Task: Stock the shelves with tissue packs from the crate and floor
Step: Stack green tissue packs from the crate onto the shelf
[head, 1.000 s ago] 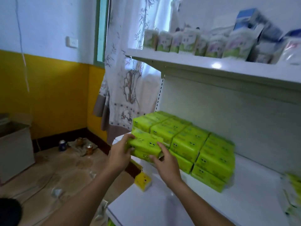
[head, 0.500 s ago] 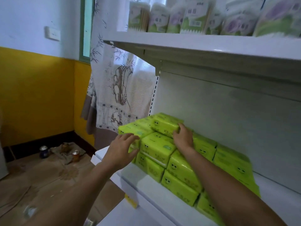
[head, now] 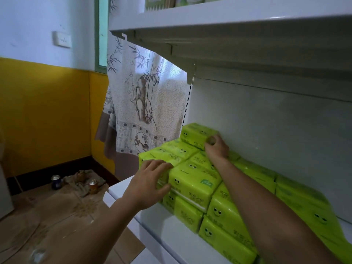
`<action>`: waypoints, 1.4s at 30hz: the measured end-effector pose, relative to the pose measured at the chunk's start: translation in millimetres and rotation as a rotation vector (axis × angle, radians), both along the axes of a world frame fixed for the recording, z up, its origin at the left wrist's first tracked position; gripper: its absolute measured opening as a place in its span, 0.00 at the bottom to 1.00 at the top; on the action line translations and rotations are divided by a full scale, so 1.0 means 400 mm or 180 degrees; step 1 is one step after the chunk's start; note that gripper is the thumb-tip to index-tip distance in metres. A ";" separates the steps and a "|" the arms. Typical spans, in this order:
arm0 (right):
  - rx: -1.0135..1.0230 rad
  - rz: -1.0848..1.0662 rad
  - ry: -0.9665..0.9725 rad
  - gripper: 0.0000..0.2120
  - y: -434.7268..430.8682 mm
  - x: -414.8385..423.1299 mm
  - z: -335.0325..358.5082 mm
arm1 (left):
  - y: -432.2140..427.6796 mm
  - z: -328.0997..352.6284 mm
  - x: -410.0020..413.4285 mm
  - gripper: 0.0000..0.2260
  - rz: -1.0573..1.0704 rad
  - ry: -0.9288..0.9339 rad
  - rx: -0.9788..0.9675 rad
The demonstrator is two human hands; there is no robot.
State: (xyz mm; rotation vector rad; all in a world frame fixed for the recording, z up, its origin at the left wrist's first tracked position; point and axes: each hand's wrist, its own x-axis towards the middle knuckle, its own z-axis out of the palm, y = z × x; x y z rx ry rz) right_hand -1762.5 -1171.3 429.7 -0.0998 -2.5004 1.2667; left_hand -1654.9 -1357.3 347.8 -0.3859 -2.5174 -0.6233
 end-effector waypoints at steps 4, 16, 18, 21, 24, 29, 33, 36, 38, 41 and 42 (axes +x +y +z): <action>0.0085 0.0195 -0.0186 0.23 0.000 0.015 0.002 | -0.007 -0.009 -0.002 0.28 -0.0096 0.0120 0.0011; 0.0508 0.0507 0.0483 0.20 -0.034 0.227 0.058 | -0.008 0.060 0.139 0.27 0.0043 0.0064 -0.0174; 0.0616 0.0575 0.0713 0.21 -0.045 0.303 0.059 | -0.015 0.059 0.220 0.29 0.0067 -0.0003 -0.0090; 0.0591 0.0684 0.0900 0.19 -0.063 0.449 0.035 | -0.039 0.010 0.372 0.31 0.0094 -0.0221 -0.0058; 0.0627 0.0794 0.0845 0.18 -0.072 0.599 -0.040 | -0.064 -0.076 0.505 0.33 0.0205 -0.0561 -0.0179; 0.0482 0.1065 0.0321 0.16 -0.062 0.790 -0.334 | -0.034 -0.350 0.671 0.34 0.0201 -0.1046 0.0072; 0.0493 0.1145 -0.0828 0.16 -0.009 0.904 -0.661 | 0.020 -0.620 0.793 0.31 0.0013 -0.1785 0.0026; 0.0391 0.0940 -0.1710 0.18 0.037 0.974 -0.879 | 0.052 -0.766 0.836 0.34 0.0124 -0.2388 0.0267; 0.0374 0.0874 -0.2245 0.20 0.063 1.015 -1.003 | 0.074 -0.837 0.847 0.36 0.0216 -0.2665 0.0375; 0.0726 0.1099 -0.2703 0.22 0.084 1.065 -1.189 | 0.101 -0.931 0.852 0.35 0.0152 -0.3061 0.0468; 0.0850 0.1291 -0.2860 0.24 0.086 1.084 -1.248 | 0.107 -0.962 0.856 0.34 0.0119 -0.3162 0.0421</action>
